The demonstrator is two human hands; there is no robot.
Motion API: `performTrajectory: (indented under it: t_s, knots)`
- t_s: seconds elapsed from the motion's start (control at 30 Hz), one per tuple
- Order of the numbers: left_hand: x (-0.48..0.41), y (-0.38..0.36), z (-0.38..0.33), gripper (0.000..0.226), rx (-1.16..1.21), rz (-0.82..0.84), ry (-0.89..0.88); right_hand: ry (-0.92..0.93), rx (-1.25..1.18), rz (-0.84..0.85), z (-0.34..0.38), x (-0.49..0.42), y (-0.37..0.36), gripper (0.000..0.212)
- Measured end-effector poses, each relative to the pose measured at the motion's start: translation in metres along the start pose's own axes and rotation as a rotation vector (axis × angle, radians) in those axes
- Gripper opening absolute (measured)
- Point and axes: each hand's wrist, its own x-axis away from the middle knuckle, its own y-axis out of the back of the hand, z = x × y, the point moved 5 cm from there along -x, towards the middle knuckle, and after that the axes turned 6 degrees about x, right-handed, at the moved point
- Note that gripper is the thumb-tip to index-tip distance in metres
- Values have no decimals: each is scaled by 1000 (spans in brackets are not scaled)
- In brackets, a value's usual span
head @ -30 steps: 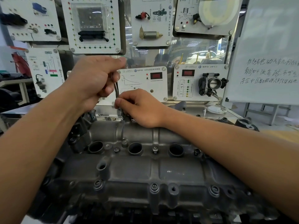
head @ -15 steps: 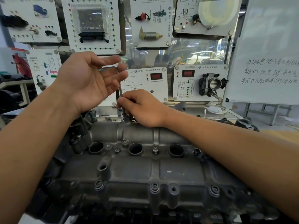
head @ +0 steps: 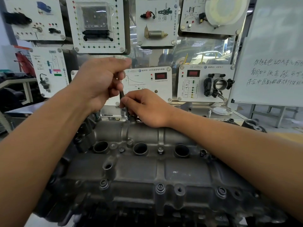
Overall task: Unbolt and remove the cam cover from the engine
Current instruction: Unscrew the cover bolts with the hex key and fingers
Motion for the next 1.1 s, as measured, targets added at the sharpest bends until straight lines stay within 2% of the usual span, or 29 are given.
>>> performTrajectory:
  t_s: [0.1,0.27,0.43,0.57,0.7,0.87,1.1]
  knots:
    - [1,-1,-1,13,16,-57,1,6,-6,6,1,1,0,29]
    - [1,-3,1,11,81,-43,51,11,2,-1,0,-1,-1,28]
    - [0,-1,3,20,131,22,105,13,-1,0,-1,0,-1,28]
    - [2,1,3,26,298,82,169,6,-7,-6,0,-1,0,29]
    - [6,-3,1,33,439,217,193,-3,9,-15,-1,-1,1,30]
    - [10,-14,0,33,336,348,146,-20,1,-31,-3,-1,2,31]
    - [8,-14,-1,31,356,323,130,-19,-9,-25,-2,0,3,30]
